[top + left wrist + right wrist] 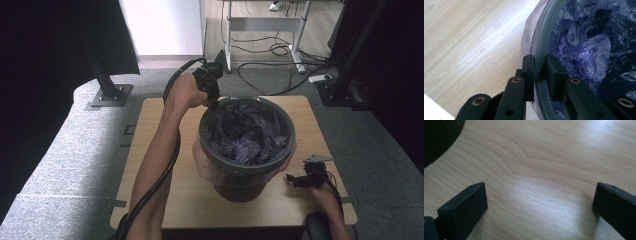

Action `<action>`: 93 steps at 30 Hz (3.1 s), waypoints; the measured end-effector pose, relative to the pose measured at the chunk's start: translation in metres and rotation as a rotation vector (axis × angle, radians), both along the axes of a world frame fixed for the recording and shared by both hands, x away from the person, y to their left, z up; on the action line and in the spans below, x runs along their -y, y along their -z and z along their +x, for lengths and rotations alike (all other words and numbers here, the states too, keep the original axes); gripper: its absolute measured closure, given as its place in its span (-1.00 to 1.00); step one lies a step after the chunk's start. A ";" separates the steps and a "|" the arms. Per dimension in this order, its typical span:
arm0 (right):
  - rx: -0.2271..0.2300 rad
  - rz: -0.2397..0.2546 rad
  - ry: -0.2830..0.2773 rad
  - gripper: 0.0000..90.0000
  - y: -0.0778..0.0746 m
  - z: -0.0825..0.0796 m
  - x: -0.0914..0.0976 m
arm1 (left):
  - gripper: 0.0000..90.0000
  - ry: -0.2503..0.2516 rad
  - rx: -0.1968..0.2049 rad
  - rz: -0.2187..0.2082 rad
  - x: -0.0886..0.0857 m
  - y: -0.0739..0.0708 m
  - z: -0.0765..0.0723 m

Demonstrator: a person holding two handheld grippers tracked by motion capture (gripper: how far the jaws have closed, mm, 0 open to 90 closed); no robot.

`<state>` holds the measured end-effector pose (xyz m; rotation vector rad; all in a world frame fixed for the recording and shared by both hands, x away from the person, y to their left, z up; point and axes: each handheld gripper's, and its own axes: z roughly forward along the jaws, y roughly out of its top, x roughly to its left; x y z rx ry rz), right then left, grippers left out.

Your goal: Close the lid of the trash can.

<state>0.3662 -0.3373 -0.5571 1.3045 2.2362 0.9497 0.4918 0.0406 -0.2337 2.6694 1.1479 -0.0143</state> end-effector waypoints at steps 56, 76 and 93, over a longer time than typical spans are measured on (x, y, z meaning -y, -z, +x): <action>0.001 -0.003 -0.002 -1.00 0.000 0.000 0.000 | -1.00 -0.174 0.395 -0.186 -0.142 0.119 -0.015; 0.001 -0.002 0.003 -1.00 0.000 -0.001 0.000 | -1.00 -0.190 0.446 -0.229 -0.166 0.171 -0.037; 0.002 -0.001 0.006 -1.00 0.000 -0.001 -0.001 | -1.00 -0.225 0.465 -0.293 -0.182 0.216 -0.055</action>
